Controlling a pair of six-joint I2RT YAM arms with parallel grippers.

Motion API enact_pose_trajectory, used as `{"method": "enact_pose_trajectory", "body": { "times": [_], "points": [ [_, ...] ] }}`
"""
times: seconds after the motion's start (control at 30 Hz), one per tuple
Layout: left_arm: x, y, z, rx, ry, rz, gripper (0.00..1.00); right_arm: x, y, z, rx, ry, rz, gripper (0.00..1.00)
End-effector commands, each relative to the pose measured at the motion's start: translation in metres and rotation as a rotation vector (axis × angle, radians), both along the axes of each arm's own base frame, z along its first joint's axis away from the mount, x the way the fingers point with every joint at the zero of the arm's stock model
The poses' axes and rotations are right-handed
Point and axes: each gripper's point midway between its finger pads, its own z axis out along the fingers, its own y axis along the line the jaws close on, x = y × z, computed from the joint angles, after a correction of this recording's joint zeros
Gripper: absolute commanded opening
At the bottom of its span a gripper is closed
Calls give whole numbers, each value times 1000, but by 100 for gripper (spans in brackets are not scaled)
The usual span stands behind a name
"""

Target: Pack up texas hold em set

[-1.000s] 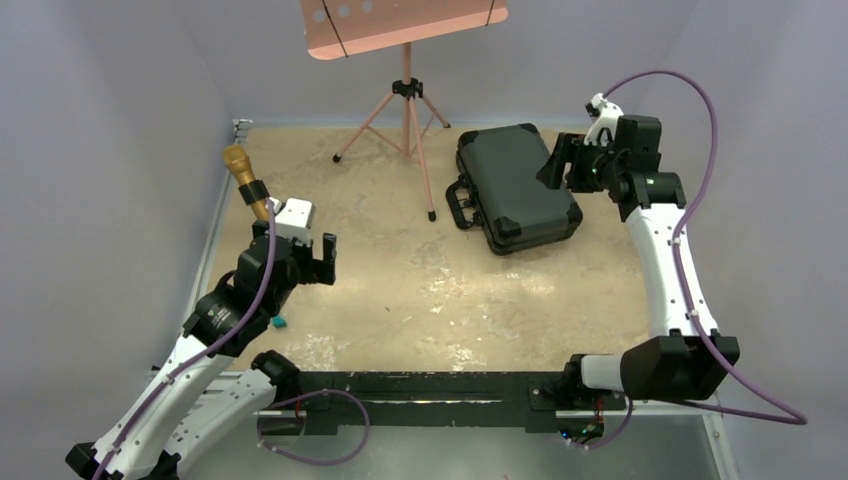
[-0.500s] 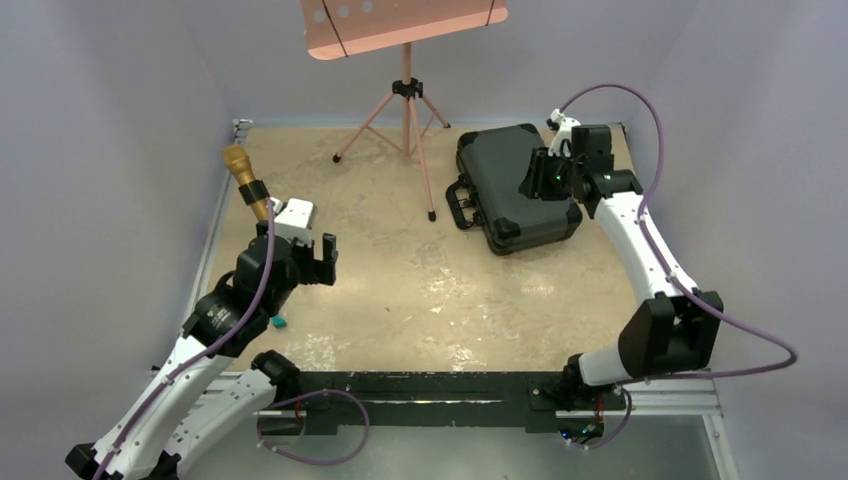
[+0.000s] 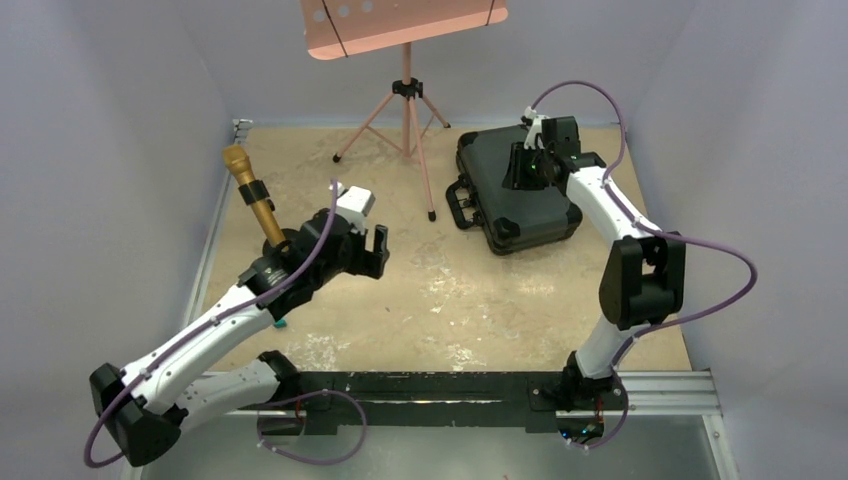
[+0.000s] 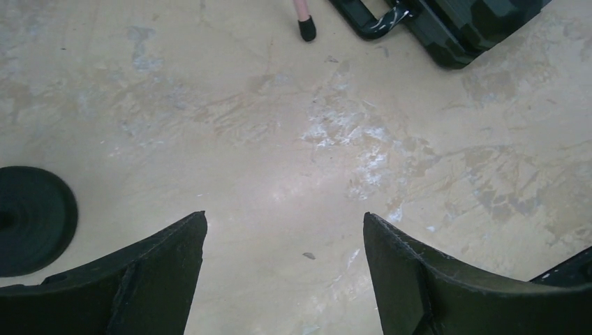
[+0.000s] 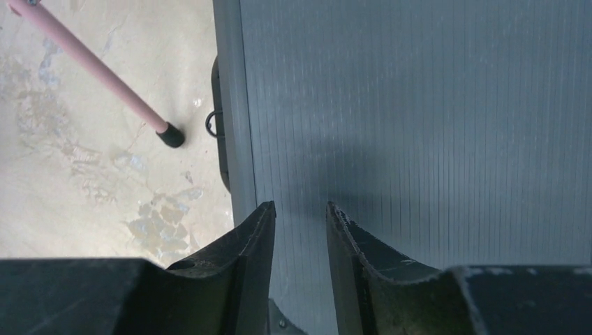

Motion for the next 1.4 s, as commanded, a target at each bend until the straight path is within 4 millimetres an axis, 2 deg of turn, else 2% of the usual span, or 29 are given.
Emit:
{"method": "enact_pose_trajectory", "body": {
  "times": [0.0,0.2,0.47,0.6,0.83,1.03,1.17,1.37],
  "points": [
    [21,-47,35,-160,-45,-7,85,28,5,29,-20,-122,-2,35],
    [45,-88,17,-248,19,-8,77,33,1,8,-67,-89,-10,29],
    [78,-143,-8,-338,105,-23,68,11,13,-23,-109,-21,33,27],
    [95,-163,-18,-353,118,-26,67,1,13,-47,-142,51,31,27],
    [122,-189,-34,-331,136,-31,66,-17,12,-87,-180,166,36,28],
    [141,-213,-52,-322,174,-52,63,-33,19,-103,-193,213,55,29],
    [154,-225,-60,-325,193,-60,62,-44,17,-116,-201,248,44,29],
    [168,-228,-78,-303,225,-36,59,-52,18,-126,-195,265,42,29]
  ]
}}
